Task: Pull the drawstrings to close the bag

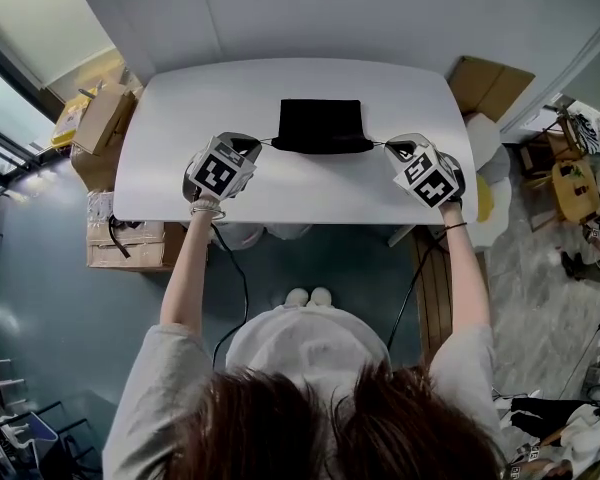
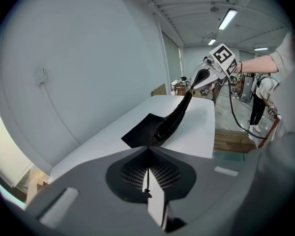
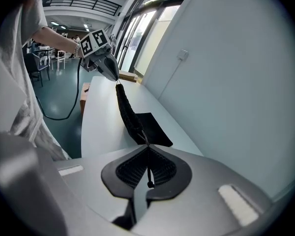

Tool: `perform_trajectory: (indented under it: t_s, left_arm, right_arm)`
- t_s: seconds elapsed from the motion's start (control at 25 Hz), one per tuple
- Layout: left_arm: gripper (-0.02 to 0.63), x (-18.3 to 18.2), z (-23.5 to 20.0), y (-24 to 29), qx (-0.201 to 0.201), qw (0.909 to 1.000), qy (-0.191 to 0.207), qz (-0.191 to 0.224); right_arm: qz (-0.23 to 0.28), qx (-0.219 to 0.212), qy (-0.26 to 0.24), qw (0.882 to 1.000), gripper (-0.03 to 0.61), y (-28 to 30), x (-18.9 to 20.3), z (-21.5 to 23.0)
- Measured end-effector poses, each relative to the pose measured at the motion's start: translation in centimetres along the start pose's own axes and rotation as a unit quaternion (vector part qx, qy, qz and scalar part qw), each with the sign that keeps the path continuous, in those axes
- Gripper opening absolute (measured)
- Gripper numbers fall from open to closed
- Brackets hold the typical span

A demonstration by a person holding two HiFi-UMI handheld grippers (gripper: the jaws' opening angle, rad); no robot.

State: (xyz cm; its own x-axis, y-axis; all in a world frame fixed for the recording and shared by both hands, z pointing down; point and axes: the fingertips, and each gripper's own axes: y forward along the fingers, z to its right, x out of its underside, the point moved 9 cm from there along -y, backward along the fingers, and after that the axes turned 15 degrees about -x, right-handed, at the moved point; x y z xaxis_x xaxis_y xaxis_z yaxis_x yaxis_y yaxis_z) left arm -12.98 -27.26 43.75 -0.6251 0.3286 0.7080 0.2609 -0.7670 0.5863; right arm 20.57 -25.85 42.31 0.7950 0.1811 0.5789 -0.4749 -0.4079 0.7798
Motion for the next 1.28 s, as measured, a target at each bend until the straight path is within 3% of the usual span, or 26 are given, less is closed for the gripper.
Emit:
perform_trajectory:
  t_s: [1.28]
  left_arm:
    - [0.002, -7.3, -5.0, -3.9, -0.079, 0.9914, 0.011, 0.103]
  right_arm:
    - [0.056, 0.087, -0.041, 0.994, 0.015, -6.3, -5.2, 4.1]
